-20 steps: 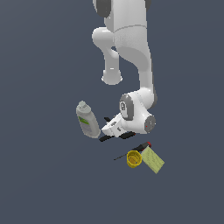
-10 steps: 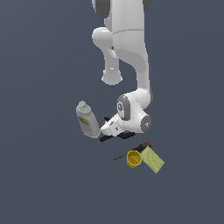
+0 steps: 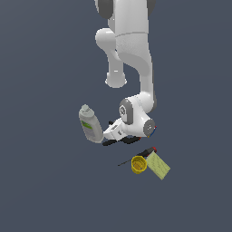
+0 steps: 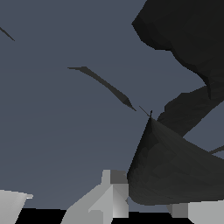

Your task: Pick up a designated object from a clutter of objects.

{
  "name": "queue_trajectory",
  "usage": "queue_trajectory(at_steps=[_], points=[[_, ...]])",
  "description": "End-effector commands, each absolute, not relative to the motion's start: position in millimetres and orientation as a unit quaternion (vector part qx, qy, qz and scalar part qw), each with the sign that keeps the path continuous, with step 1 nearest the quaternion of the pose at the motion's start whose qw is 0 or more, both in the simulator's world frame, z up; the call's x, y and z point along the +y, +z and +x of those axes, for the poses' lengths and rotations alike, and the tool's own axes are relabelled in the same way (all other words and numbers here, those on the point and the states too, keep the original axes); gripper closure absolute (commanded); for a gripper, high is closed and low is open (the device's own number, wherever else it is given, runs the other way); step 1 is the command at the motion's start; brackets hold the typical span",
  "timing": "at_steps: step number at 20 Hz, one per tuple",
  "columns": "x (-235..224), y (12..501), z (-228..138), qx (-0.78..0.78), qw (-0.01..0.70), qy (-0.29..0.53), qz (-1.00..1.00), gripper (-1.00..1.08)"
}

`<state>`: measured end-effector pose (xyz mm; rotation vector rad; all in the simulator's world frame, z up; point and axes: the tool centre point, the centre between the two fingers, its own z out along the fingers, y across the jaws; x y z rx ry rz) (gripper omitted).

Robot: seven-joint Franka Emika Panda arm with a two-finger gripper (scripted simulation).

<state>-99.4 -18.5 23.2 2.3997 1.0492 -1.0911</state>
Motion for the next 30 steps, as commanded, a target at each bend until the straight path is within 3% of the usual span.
queue_trajectory(at_steps=[1, 15, 30], points=[[-18.6, 22.9, -99.8, 0.366, 0.151, -0.38, 0.836, 1.08], [-20.2, 54.4, -94.6, 0.366, 0.152, -0.38, 0.836, 1.08], [-30.3, 210.9, -68.5, 0.365, 0.15, -0.38, 0.836, 1.08]])
